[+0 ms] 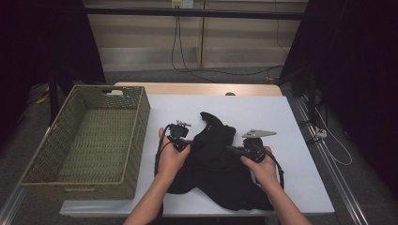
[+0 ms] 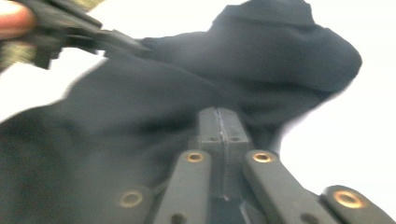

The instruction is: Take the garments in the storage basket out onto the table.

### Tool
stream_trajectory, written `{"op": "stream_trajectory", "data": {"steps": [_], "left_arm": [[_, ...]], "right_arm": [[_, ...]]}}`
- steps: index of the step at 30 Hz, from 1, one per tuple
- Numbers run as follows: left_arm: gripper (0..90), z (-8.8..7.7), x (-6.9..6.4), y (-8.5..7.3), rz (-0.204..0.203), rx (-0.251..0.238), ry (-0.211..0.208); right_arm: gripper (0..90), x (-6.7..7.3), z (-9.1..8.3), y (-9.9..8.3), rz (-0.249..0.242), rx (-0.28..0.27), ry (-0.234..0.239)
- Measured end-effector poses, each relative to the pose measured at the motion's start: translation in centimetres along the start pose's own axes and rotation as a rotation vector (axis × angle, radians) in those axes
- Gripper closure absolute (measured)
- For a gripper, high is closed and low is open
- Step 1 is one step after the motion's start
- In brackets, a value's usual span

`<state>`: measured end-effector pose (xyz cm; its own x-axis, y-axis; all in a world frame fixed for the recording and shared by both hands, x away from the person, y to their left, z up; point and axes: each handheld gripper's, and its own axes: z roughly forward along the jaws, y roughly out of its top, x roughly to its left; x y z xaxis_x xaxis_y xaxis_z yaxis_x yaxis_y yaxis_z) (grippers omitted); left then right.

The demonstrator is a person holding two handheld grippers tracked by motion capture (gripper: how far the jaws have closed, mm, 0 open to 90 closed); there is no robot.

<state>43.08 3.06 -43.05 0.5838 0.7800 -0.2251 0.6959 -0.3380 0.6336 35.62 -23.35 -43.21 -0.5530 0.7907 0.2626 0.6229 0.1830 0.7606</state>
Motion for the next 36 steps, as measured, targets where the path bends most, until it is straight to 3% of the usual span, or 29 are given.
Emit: {"op": "stream_trajectory", "data": {"steps": [2,5,7,8,10,12,14,16,18,20,22,24,25,27,28,29,30,32,33,36], "left_arm": [[87.1,-0.6,0.6,1.0,-0.014,-0.022,0.011],[87.2,-1.4,1.2,2.4,-0.005,-0.043,0.034],[87.2,-1.8,1.6,3.1,-0.010,-0.062,0.044],[87.2,-2.0,1.6,3.3,-0.009,-0.059,0.042],[87.1,-2.2,1.6,3.5,-0.006,-0.058,0.030],[87.1,-2.3,1.5,3.6,0.012,-0.065,0.027],[87.1,-2.2,1.4,3.7,0.019,-0.071,0.025],[87.1,-2.1,1.3,3.8,0.005,-0.070,0.014],[87.0,-2.1,1.4,3.8,0.022,-0.062,0.022],[87.0,-2.1,1.5,3.7,0.014,-0.061,0.027],[87.0,-2.3,1.6,3.6,0.014,-0.064,0.031],[87.0,-2.5,1.7,3.5,0.016,-0.069,0.026],[87.0,-2.6,1.7,3.5,0.015,-0.073,0.026],[87.1,-2.6,1.6,3.5,0.019,-0.062,0.026],[87.1,-2.6,1.6,3.4,0.023,-0.056,0.023],[87.2,-2.6,1.7,3.4,0.023,-0.055,0.025],[87.2,-2.7,1.8,3.3,0.030,-0.059,0.038],[87.2,-2.9,2.3,3.2,0.022,-0.056,0.050],[87.2,-3.0,2.5,3.1,0.009,-0.059,0.052],[87.3,-3.2,3.0,2.9,-0.003,-0.063,0.064]], "right_arm": [[90.0,0.3,-0.5,0.1,-0.049,-0.015,0.010],[90.0,1.3,-0.7,0.0,-0.110,0.065,0.039],[90.0,1.4,-0.6,-0.3,-0.128,0.079,0.038],[89.6,1.3,-0.6,-0.3,-0.119,0.073,0.024],[65.4,0.6,-0.5,0.0,-0.089,0.013,-0.048],[60.2,-0.3,-0.2,0.6,-0.068,-0.033,-0.111],[49.9,-1.0,0.4,1.1,-0.036,-0.050,-0.106],[47.8,-1.1,1.1,1.7,-0.051,-0.048,-0.107],[41.4,-1.4,1.8,2.3,-0.007,-0.057,-0.138],[35.6,-2.4,2.3,3.0,0.049,-0.088,-0.170],[34.8,-3.1,2.6,3.7,0.058,-0.117,-0.201],[30.7,-3.8,3.1,4.4,0.081,-0.134,-0.162],[31.2,-3.9,3.5,4.7,0.090,-0.133,-0.140],[36.9,-3.6,4.5,5.1,0.043,-0.079,-0.115],[50.7,-3.4,5.0,5.1,0.025,-0.048,-0.108],[71.8,-3.1,5.1,5.0,0.015,-0.021,-0.102],[78.9,-3.0,5.0,5.0,0.012,-0.021,-0.087],[83.0,-2.7,4.2,4.9,0.012,-0.026,-0.076],[83.7,-2.7,3.6,4.9,-0.007,-0.041,-0.084],[84.1,-3.2,1.5,5.0,0.001,-0.066,-0.108]]}}
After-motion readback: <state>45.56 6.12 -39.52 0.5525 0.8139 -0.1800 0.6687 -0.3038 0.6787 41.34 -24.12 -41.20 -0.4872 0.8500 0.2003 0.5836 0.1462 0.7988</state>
